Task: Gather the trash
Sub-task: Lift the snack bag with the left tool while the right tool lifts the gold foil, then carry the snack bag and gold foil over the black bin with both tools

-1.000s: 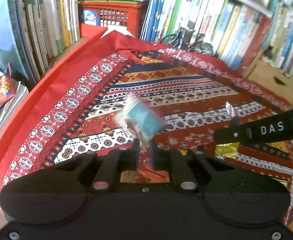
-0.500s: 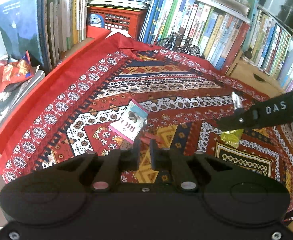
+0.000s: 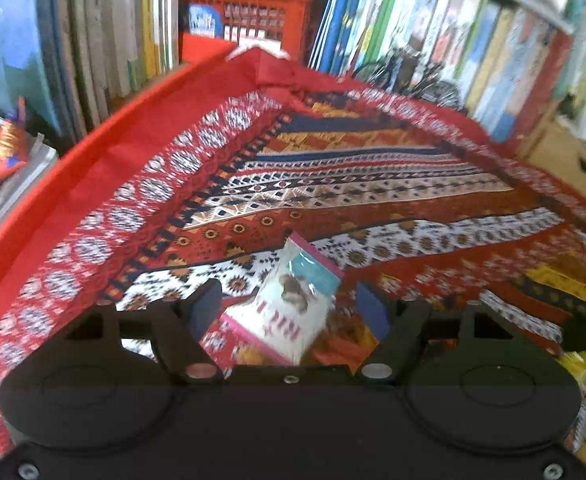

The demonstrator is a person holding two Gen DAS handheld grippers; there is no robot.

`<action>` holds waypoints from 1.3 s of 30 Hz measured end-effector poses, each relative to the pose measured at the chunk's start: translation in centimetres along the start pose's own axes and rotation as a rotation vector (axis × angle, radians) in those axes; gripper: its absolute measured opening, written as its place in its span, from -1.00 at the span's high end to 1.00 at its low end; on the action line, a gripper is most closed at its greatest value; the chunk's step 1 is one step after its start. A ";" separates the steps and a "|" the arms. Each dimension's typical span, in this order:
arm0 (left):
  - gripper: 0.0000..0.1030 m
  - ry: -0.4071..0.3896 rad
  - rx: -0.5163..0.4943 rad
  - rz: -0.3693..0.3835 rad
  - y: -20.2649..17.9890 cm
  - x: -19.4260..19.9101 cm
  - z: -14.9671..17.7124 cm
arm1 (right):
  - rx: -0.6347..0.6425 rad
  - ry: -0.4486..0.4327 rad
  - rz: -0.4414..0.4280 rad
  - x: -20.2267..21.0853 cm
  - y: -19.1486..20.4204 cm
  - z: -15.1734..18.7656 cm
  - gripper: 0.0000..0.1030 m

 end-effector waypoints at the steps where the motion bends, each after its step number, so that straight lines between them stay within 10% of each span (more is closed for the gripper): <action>1: -0.39 0.017 0.000 -0.002 -0.1 -1.2 0.2 | -0.005 0.004 -0.003 -0.2 -0.2 0.0 0.61; 9: 0.65 0.107 0.024 0.033 -0.4 -2.9 0.6 | -0.038 0.027 -0.013 -1.2 -1.5 0.0 0.61; 39: 0.65 -0.073 0.041 0.116 2.5 19.4 1.1 | -0.039 -0.090 -0.023 9.2 5.5 5.6 0.61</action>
Point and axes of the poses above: each gripper's, at about its wrist camera, not at the fingertips, and x roughly against the way its jaws point, y to its left, z to its underside, the point moved 3 cm from there along -x, roughly the way its jaws point, and after that the axes turned 15 degrees about -y, right-handed, at the moved point
